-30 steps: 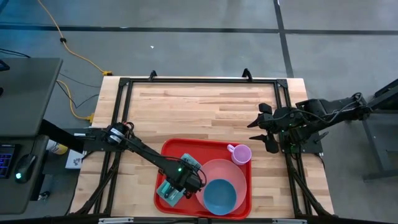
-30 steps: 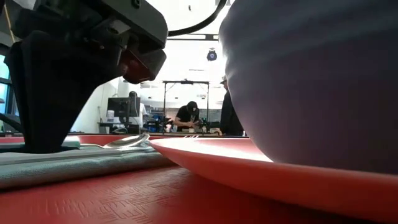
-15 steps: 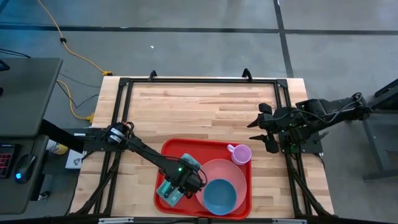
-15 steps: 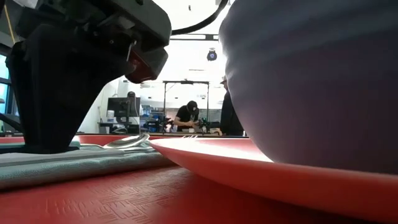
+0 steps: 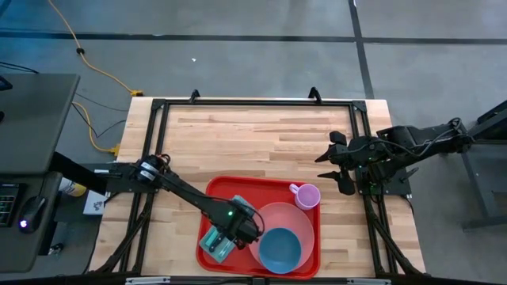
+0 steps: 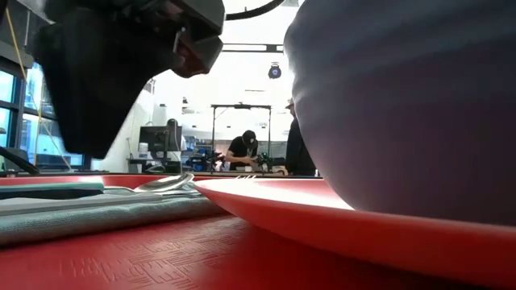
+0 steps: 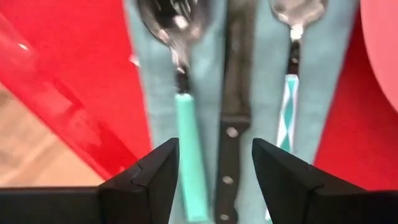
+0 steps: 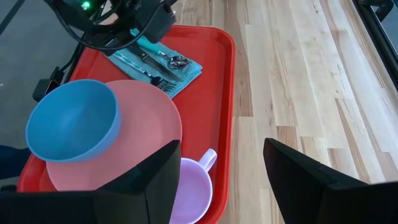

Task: Set up tray
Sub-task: Adjust the blue napkin on the red tray

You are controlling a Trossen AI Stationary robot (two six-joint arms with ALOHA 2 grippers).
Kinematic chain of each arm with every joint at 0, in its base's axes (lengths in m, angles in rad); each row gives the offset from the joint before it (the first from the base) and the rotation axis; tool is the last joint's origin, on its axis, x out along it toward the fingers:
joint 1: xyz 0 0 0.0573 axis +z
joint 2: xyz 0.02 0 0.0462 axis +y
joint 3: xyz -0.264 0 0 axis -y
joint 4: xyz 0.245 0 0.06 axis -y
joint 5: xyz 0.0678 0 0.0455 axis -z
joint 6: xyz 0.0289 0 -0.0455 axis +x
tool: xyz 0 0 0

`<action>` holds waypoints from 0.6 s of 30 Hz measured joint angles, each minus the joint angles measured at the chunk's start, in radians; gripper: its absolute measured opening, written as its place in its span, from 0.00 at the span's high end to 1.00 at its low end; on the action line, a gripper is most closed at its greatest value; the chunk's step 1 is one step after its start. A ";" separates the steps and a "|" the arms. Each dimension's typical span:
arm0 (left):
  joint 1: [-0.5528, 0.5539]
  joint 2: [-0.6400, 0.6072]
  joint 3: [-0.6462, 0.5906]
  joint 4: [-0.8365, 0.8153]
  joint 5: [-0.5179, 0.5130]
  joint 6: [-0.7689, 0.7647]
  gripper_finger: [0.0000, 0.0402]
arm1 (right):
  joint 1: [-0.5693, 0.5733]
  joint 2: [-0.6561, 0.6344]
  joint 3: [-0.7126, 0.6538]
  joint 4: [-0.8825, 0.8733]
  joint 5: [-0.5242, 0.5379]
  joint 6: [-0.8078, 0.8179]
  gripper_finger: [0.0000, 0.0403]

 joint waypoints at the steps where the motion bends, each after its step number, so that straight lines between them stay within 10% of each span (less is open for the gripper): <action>1: 0.006 0.000 0.009 -0.018 -0.011 0.004 0.42 | 0.000 0.000 0.000 0.000 0.000 0.000 0.48; 18: 0.188 0.000 0.118 -0.070 -0.087 0.340 0.94 | 0.000 0.000 0.000 -0.002 0.000 0.005 0.48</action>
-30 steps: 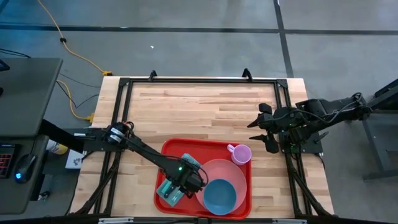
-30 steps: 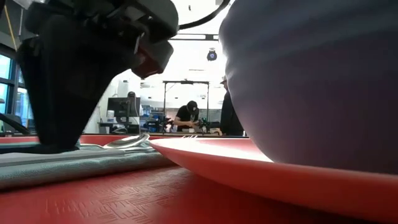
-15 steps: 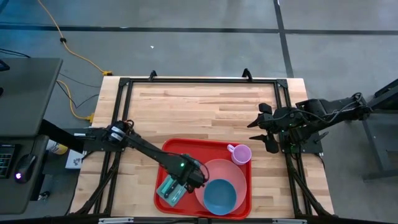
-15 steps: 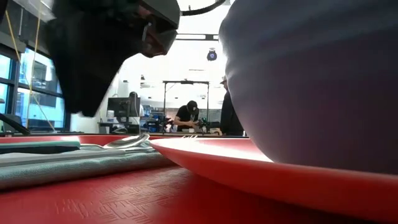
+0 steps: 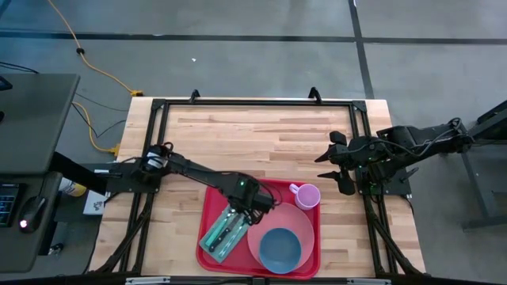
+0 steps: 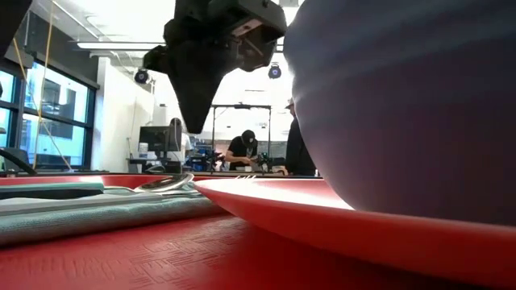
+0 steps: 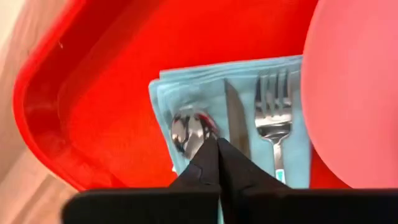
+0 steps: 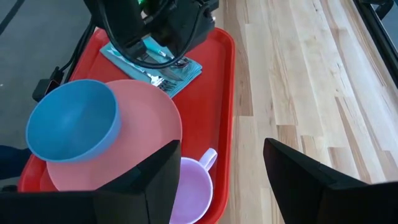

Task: Set up tray
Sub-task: Adjust the blue napkin on the red tray

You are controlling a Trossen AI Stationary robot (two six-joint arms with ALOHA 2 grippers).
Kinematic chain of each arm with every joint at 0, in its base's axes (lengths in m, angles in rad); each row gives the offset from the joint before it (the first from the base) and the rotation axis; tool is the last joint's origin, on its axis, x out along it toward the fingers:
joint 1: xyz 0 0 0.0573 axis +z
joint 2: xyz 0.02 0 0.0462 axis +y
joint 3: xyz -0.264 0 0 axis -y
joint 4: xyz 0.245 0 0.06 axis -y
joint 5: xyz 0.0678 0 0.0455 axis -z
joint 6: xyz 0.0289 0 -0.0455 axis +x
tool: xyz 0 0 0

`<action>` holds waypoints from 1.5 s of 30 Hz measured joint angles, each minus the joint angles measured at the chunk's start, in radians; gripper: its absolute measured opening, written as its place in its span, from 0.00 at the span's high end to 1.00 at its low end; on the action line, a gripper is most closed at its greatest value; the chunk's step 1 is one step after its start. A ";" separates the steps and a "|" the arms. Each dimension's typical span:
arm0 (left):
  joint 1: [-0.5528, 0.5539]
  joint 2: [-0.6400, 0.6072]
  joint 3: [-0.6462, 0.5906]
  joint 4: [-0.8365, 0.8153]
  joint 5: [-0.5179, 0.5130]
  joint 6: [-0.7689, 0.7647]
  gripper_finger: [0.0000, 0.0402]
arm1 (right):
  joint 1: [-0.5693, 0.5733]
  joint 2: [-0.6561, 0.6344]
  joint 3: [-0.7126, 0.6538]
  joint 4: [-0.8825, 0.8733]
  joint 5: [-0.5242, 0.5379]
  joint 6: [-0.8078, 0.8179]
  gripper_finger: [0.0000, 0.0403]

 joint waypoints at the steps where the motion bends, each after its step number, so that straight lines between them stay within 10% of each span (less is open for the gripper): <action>1: 0.005 0.000 0.006 0.000 -0.001 0.016 0.96 | 0.000 0.000 0.000 -0.001 0.000 0.000 0.48; 45: 0.072 0.081 -0.001 0.055 0.060 0.133 0.98 | 0.000 0.000 0.001 -0.005 0.000 -0.005 0.48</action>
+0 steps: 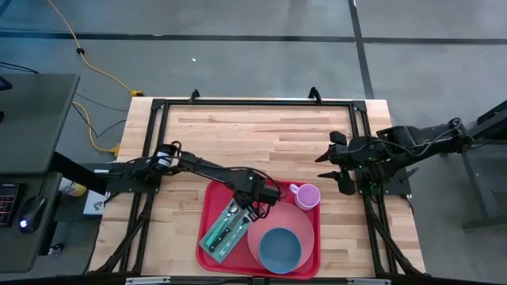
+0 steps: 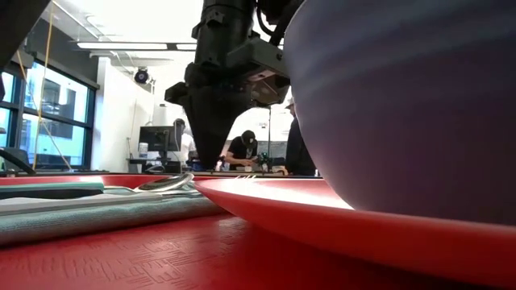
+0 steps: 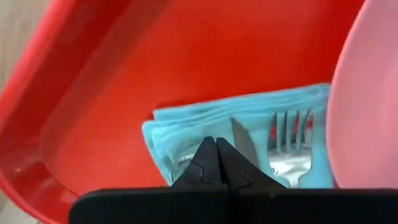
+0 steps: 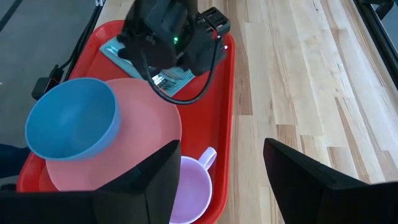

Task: Set up tray
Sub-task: Adjust the blue napkin on the red tray

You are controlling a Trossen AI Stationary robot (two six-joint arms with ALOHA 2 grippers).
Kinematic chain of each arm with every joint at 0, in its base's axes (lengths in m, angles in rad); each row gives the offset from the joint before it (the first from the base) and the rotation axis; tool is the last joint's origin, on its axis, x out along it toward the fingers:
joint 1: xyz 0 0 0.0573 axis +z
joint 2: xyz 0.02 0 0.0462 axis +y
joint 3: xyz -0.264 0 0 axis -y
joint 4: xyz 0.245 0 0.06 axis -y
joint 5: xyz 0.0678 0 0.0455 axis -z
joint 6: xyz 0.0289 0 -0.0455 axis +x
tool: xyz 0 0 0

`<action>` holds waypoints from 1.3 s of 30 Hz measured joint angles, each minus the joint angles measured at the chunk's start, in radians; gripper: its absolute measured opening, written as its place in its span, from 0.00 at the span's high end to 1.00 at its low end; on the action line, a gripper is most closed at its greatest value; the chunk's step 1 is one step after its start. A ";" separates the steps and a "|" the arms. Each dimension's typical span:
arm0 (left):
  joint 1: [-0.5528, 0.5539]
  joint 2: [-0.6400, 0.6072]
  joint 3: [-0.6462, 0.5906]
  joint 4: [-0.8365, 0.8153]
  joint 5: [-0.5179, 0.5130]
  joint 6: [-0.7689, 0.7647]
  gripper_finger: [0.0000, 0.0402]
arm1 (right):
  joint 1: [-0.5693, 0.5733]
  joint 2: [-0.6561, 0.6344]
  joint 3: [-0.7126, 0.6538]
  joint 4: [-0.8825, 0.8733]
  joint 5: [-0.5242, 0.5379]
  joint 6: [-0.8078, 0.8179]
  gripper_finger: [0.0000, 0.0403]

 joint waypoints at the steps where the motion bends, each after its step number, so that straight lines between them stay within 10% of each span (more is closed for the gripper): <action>1: 0.003 0.000 0.000 0.002 -0.005 0.000 0.98 | 0.000 0.000 0.000 0.000 0.000 0.000 0.48; 39: 0.013 0.035 0.001 -0.021 0.087 0.079 0.98 | 0.000 0.000 0.000 -0.003 0.000 0.004 0.48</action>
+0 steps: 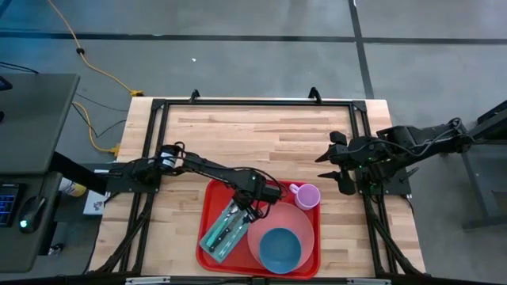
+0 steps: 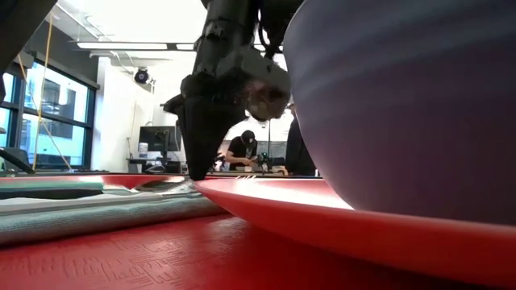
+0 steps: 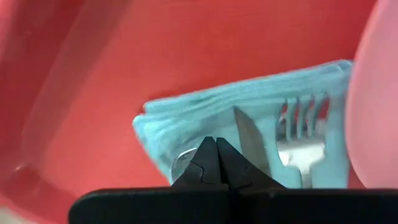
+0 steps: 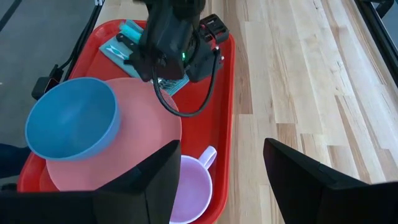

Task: Set up tray
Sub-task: Adjust the blue napkin on the red tray

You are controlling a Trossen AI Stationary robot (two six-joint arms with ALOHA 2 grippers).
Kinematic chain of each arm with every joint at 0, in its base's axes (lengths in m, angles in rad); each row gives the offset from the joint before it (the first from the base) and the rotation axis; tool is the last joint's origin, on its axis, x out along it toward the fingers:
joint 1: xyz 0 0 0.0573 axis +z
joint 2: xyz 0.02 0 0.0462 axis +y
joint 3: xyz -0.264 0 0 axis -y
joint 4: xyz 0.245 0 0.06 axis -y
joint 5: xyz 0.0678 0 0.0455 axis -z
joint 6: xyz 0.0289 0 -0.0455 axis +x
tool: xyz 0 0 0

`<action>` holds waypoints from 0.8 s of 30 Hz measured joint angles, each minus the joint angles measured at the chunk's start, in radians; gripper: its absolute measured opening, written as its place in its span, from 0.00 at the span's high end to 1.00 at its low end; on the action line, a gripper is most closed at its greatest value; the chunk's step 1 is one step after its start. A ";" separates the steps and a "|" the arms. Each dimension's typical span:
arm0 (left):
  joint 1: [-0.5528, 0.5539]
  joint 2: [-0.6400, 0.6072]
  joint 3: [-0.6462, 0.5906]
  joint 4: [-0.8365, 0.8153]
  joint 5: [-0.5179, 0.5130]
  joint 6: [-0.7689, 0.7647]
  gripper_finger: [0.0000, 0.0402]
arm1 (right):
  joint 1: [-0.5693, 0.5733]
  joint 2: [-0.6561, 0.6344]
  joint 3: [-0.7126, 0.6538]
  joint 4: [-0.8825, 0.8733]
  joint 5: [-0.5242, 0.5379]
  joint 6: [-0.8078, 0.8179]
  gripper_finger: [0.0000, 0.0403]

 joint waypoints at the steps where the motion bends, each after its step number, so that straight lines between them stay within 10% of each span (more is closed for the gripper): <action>1: 0.000 0.009 0.000 0.004 0.003 0.001 0.98 | 0.000 0.000 0.000 0.000 0.000 0.001 0.48; 24: 0.108 0.053 0.000 -0.020 -0.015 0.075 0.98 | 0.000 0.000 -0.001 -0.004 0.000 0.023 0.48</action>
